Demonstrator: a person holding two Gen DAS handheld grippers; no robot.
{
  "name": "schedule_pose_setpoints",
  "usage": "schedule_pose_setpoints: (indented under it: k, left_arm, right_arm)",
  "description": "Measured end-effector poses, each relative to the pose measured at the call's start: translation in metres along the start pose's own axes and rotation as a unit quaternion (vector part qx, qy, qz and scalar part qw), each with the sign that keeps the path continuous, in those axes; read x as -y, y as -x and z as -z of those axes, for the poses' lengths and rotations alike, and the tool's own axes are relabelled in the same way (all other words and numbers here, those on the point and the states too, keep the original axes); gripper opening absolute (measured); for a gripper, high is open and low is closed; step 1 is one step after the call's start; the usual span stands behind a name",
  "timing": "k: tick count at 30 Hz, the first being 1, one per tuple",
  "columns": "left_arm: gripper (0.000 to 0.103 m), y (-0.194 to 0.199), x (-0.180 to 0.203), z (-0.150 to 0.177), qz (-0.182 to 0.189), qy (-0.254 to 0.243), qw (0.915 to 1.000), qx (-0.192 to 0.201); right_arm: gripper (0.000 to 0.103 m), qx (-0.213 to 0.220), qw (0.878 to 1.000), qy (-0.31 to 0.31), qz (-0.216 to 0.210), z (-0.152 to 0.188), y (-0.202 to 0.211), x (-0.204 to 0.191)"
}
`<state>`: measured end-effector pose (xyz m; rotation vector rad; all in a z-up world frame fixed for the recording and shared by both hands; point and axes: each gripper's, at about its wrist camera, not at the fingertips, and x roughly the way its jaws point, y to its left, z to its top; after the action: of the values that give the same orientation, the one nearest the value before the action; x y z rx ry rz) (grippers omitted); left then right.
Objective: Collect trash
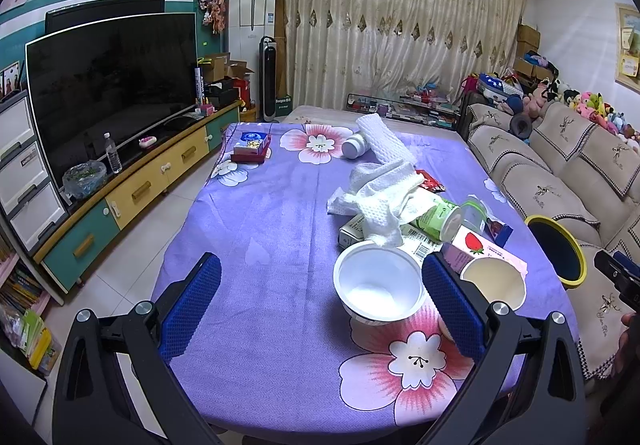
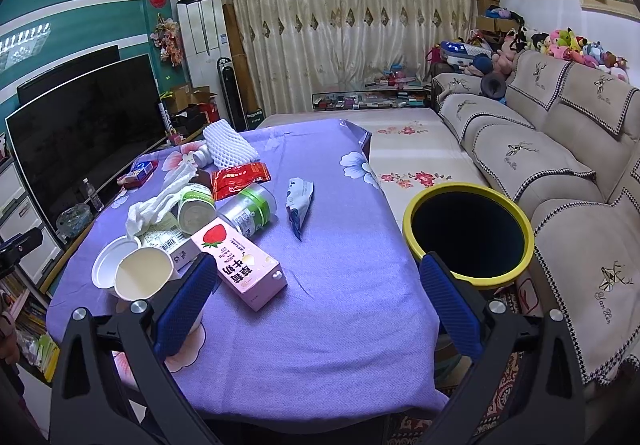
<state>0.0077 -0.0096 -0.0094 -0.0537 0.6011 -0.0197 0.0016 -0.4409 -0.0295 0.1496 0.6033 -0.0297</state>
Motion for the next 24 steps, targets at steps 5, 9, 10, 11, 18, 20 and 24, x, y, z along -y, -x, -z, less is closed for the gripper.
schedule_pose_setpoints:
  k: [5,9,10,11,18,20,24]
  left_arm:
    - [0.099,-0.0004,0.0003,0.0003,0.000,0.000,1.0000,0.000]
    - [0.099,-0.0058,0.0007,0.0026,0.000,-0.002,1.0000,-0.004]
    - [0.099,-0.0065,0.0010,0.0029,0.000,-0.002,1.0000,-0.005]
    - [0.099,-0.0072,0.0012,0.0035,0.000,-0.002,1.0000,-0.005]
    - [0.099,-0.0074,0.0013,0.0034,-0.001,-0.003,1.0000,-0.005]
    - [0.099,-0.0078,0.0013,0.0037,-0.001,-0.003,1.0000,-0.006]
    - [0.099,-0.0100,0.0008,0.0040,-0.002,-0.004,1.0000,-0.008]
  right_arm:
    - [0.097,-0.002,1.000,-0.003,0.001,-0.0016,0.0005,0.0020]
    - [0.097,-0.003,1.000,-0.003,0.001,-0.0014,-0.0001,0.0018]
    - [0.097,-0.003,1.000,-0.003,0.001,-0.0010,-0.0003,0.0020]
    - [0.097,-0.003,1.000,-0.003,0.001,-0.0013,-0.0001,0.0020]
    - [0.097,-0.003,1.000,-0.003,0.001,-0.0014,-0.0002,0.0018]
    - [0.097,-0.004,1.000,-0.003,0.001,-0.0003,-0.0012,0.0021]
    - [0.097,-0.005,1.000,-0.003,0.001,0.0012,-0.0026,0.0024]
